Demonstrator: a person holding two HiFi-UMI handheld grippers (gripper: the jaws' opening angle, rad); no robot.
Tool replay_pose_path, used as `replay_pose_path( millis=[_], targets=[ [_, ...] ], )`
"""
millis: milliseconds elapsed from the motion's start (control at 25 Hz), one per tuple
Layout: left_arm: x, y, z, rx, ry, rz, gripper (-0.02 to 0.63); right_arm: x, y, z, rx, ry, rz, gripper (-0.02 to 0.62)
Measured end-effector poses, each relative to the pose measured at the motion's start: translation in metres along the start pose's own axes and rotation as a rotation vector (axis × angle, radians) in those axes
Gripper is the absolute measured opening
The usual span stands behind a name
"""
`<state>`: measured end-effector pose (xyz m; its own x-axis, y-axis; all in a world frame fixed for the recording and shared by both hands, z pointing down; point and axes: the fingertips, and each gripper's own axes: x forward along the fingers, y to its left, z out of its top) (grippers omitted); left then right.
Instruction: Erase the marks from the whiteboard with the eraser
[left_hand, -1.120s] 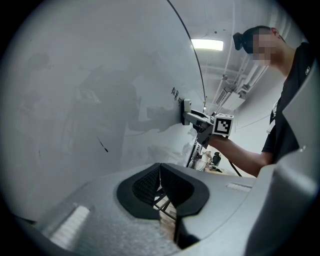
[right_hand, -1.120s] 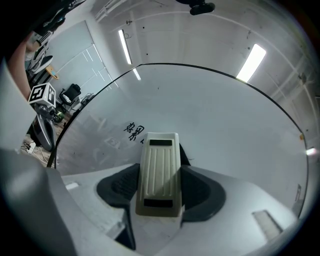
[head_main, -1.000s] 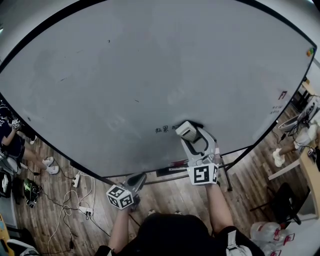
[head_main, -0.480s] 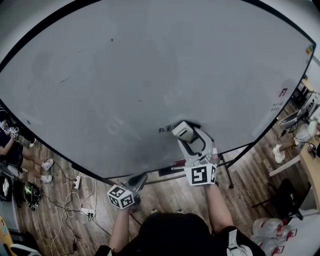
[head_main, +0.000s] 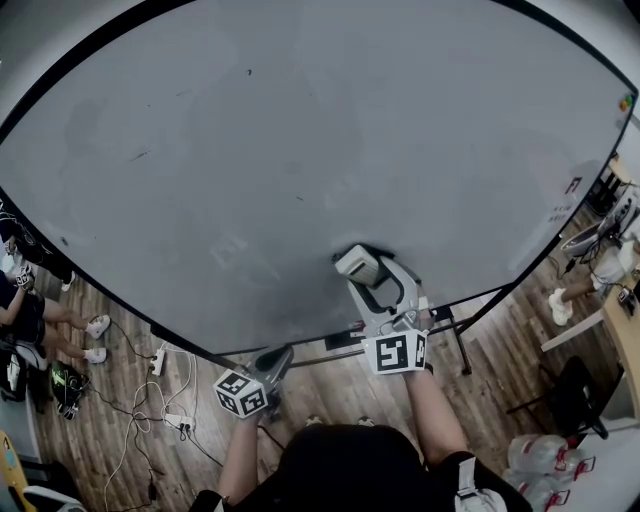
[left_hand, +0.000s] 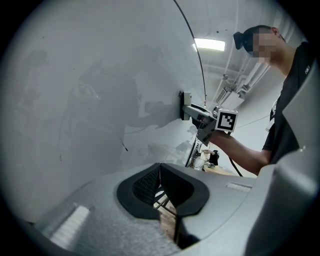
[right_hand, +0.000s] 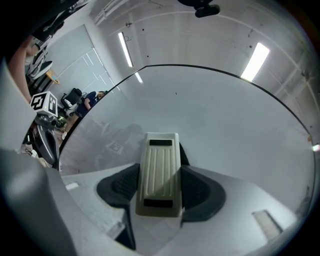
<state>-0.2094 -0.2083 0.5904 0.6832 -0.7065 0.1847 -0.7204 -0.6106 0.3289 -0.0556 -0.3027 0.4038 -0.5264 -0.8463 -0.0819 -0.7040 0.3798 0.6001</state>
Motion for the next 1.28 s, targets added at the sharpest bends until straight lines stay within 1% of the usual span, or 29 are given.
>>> replay_pose_path(
  millis=[200, 400, 720, 1040, 1280],
  targets=[
    [0.000, -0.002, -0.001, 0.000, 0.003, -0.006, 0.012, 0.000, 0.004, 0.004, 0.011, -0.002, 0.006, 0.255],
    [-0.004, -0.001, -0.002, -0.002, 0.005, -0.009, 0.012, 0.007, 0.021, 0.016, 0.000, -0.019, 0.035, 0.255],
    [-0.017, 0.007, -0.001, -0.006, -0.002, 0.020, 0.012, 0.015, 0.049, 0.031, -0.008, -0.051, 0.092, 0.255],
    [-0.030, 0.017, 0.000, -0.011, -0.014, 0.054, 0.012, 0.027, 0.093, 0.050, -0.049, -0.095, 0.191, 0.255],
    [-0.035, 0.021, 0.000, -0.019, -0.023, 0.071, 0.012, 0.028, 0.097, 0.051, -0.053, -0.109, 0.210, 0.255]
  ],
)
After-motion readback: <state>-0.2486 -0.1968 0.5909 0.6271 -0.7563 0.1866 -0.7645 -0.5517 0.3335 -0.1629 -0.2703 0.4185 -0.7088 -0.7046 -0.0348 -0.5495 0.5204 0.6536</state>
